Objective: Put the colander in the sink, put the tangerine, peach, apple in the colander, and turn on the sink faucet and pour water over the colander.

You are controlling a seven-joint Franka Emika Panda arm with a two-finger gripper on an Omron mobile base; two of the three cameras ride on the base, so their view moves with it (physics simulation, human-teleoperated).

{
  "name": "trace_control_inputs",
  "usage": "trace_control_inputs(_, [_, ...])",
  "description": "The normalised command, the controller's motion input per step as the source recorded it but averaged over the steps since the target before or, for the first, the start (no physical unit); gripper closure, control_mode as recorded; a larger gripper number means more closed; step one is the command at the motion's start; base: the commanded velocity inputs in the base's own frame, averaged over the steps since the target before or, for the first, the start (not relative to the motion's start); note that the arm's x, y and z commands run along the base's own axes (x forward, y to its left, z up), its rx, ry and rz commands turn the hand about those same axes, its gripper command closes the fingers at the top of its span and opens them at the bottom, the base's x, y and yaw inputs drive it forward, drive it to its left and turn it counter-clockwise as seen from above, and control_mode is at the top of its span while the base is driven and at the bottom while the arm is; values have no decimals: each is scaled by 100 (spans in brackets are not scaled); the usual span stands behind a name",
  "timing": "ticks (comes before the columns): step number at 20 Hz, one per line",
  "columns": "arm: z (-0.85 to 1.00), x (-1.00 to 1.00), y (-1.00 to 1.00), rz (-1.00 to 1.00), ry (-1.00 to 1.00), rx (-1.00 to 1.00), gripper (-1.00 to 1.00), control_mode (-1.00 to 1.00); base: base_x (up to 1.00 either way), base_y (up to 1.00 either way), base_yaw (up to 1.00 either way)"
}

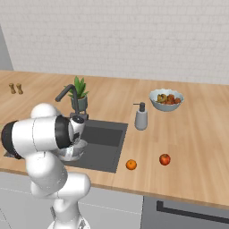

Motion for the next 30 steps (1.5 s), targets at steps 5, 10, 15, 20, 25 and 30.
trace_control_inputs(5, [-2,46,0,0,-4,0,100,-100,0,0,0])
trace_control_inputs(10, [-19,32,0,0,-3,0,100,-100,0,0,0])
trace_control_inputs(15, [-40,2,0,0,0,0,100,-100,0,0,0])
trace_control_inputs(20, [-12,0,0,0,0,0,100,-100,0,0,0])
trace_control_inputs(25, [0,0,0,0,0,0,-100,-100,0,0,0])
trace_control_inputs(30, [1,0,0,0,0,0,-100,-100,0,0,0])
